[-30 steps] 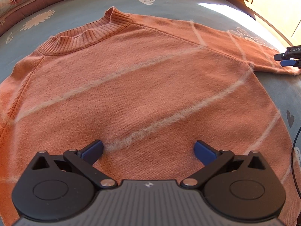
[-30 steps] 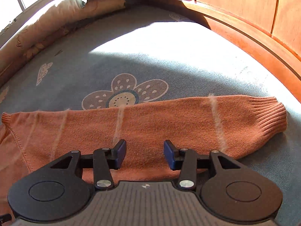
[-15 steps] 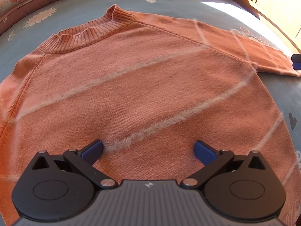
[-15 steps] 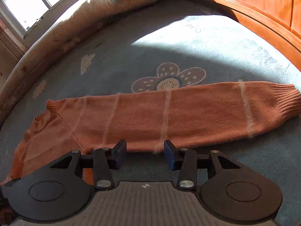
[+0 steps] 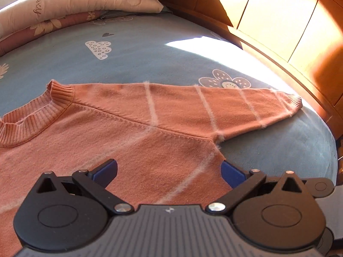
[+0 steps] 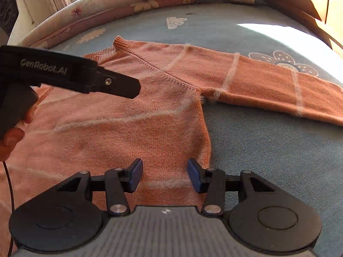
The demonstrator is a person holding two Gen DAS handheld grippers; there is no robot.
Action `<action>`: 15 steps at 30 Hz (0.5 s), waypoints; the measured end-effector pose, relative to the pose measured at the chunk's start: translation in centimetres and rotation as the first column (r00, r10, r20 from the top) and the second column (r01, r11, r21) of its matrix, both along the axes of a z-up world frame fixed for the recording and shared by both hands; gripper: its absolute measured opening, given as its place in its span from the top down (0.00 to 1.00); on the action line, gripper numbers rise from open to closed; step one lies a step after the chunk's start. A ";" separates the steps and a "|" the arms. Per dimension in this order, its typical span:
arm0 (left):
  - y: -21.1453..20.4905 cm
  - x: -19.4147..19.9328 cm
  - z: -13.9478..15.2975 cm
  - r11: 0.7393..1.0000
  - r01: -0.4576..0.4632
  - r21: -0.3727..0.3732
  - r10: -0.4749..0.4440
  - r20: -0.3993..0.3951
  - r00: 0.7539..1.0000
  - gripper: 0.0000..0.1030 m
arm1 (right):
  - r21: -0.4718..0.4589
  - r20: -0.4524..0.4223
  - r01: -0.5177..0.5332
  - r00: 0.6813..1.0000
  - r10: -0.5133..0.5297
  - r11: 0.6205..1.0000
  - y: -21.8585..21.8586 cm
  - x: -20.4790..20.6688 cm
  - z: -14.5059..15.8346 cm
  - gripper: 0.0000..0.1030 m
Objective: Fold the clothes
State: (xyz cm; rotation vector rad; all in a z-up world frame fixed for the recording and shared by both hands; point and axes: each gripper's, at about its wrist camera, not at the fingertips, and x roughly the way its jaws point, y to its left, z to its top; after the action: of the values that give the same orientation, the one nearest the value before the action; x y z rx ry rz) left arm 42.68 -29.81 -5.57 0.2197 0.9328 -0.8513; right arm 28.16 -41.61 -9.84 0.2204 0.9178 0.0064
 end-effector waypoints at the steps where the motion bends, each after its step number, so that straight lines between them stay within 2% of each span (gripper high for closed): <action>1: -1.2 0.2 -0.5 1.000 0.030 -0.002 -0.030 -0.022 0.999 0.01 | 0.000 0.003 0.006 1.000 -0.006 1.000 -0.2 -0.6 0.0 0.50; 4: -3.7 0.0 -1.5 0.997 0.080 0.009 -0.079 -0.067 0.995 0.01 | 0.004 -0.009 0.019 1.000 -0.018 1.000 -0.4 -2.3 0.1 0.49; 6: -4.8 -0.3 -1.7 0.995 0.096 -0.034 -0.099 -0.128 0.987 0.01 | 0.016 -0.016 0.031 0.999 -0.031 0.999 -0.5 -3.3 0.1 0.48; 8: -5.4 -1.0 -1.8 0.991 0.105 -0.084 -0.118 -0.177 0.977 0.01 | 0.020 -0.022 0.033 0.999 -0.032 0.999 -0.1 -4.1 0.0 0.43; 10: -6.2 -1.5 -2.4 0.988 0.119 -0.097 -0.137 -0.206 0.969 0.01 | 0.007 -0.027 0.035 0.999 -0.034 0.999 0.5 -4.4 -0.1 0.36; 13: -8.0 -1.6 -3.8 0.985 0.142 -0.102 -0.164 -0.247 0.955 0.01 | 0.000 -0.039 0.055 0.998 -0.055 0.998 1.5 -5.0 -0.1 0.29; 15: -9.4 -1.2 -4.8 0.987 0.138 -0.085 -0.155 -0.240 0.958 0.01 | 0.000 -0.046 0.068 0.997 -0.067 0.998 2.0 -5.5 -0.2 0.27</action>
State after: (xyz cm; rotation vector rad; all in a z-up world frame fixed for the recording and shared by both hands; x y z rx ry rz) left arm 41.51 -39.24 -10.37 0.1267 1.1276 -1.0628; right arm 22.69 -39.57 -10.00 0.2537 0.9556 -0.0607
